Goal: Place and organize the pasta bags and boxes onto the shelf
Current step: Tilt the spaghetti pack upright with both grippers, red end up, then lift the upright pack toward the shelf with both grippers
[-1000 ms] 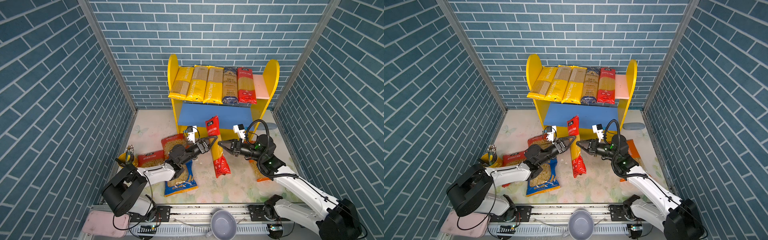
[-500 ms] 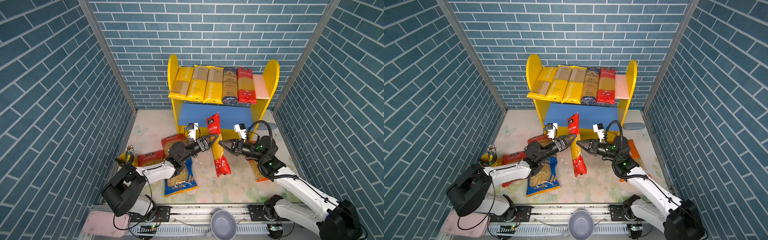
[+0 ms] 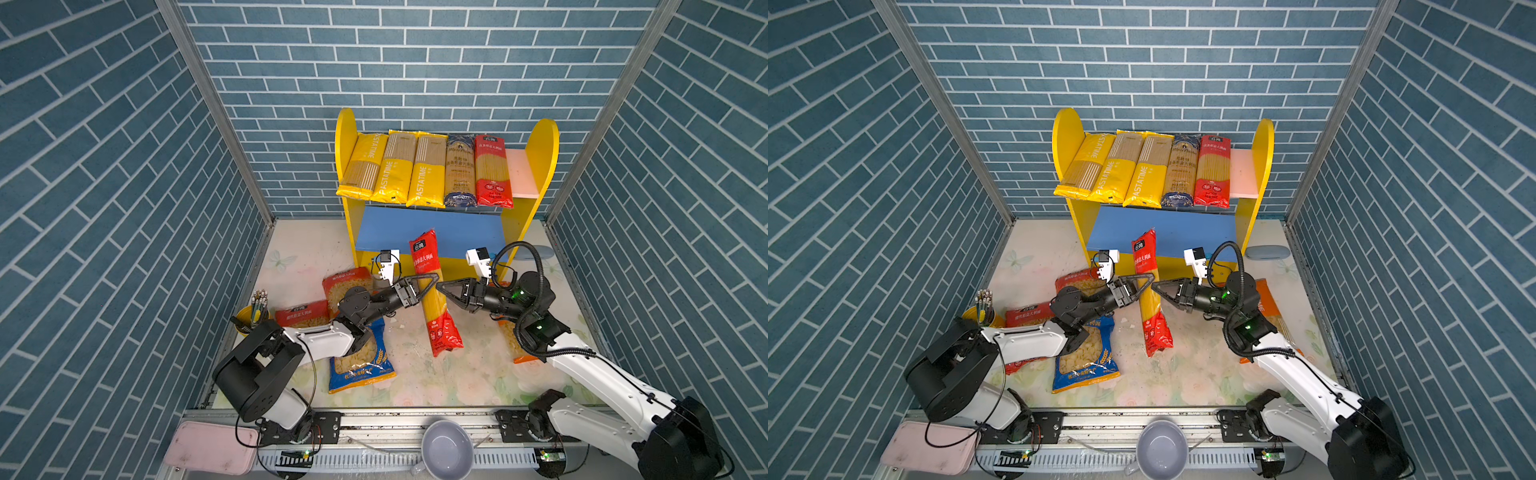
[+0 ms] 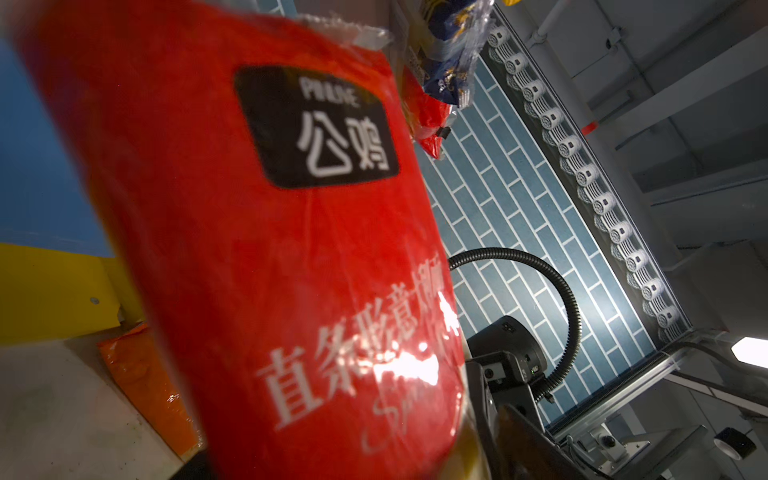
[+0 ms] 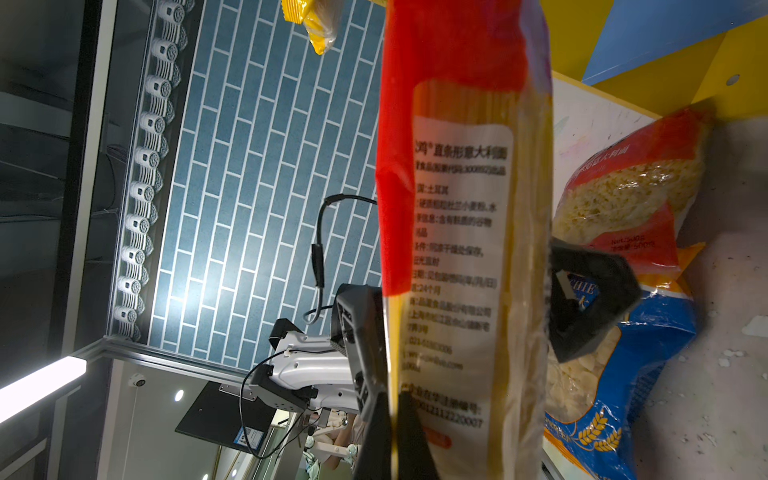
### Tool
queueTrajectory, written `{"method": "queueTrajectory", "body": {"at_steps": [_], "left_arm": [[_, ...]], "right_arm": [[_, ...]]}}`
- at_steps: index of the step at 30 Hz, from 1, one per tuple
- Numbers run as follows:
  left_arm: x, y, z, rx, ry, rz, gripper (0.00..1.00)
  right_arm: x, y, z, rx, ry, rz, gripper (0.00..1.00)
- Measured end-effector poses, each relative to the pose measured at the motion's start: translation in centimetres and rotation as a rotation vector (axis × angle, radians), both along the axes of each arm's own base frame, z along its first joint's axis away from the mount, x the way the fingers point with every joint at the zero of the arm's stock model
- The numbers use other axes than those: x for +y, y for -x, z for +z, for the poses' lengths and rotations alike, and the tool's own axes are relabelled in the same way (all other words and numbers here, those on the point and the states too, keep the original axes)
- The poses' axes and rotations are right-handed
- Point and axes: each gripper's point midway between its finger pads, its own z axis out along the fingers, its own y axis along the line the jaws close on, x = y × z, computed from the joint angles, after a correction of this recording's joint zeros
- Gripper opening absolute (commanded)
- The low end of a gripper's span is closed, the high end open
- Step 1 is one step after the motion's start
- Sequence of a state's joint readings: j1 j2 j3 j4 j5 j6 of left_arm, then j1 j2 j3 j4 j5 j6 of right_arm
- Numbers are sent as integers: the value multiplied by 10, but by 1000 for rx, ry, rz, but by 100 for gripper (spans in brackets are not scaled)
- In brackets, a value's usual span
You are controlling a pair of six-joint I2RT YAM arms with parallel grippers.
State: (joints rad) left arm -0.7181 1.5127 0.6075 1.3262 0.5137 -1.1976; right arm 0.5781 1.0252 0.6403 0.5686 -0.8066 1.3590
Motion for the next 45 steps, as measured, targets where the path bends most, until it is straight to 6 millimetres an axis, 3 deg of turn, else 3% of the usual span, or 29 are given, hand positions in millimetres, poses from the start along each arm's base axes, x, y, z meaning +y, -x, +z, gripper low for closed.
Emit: {"method": "queueTrajectory", "body": {"at_steps": [7,15,25,31,33,39,45], "left_arm": [[22,-14,13,-23,16,36,57],[25,-16,21,-17,-12,35,34],[27,-1,5,10,-104,78,28],[28,8,9,-32,-144,114,9],[29,14,13,-53,-156,115,4],[23,30,37,-154,-219,120,2],[16,28,66,-221,-269,129,0]], "right_arm": [[-1,0,5,-19,-17,1,0],[-2,-1,-7,-40,44,-12,0],[-4,4,-25,-63,153,-8,1],[-5,11,-25,-88,165,9,1],[-6,16,-22,-110,164,17,1],[-12,28,-10,-175,150,24,3],[-16,26,8,-232,143,-12,12]]}}
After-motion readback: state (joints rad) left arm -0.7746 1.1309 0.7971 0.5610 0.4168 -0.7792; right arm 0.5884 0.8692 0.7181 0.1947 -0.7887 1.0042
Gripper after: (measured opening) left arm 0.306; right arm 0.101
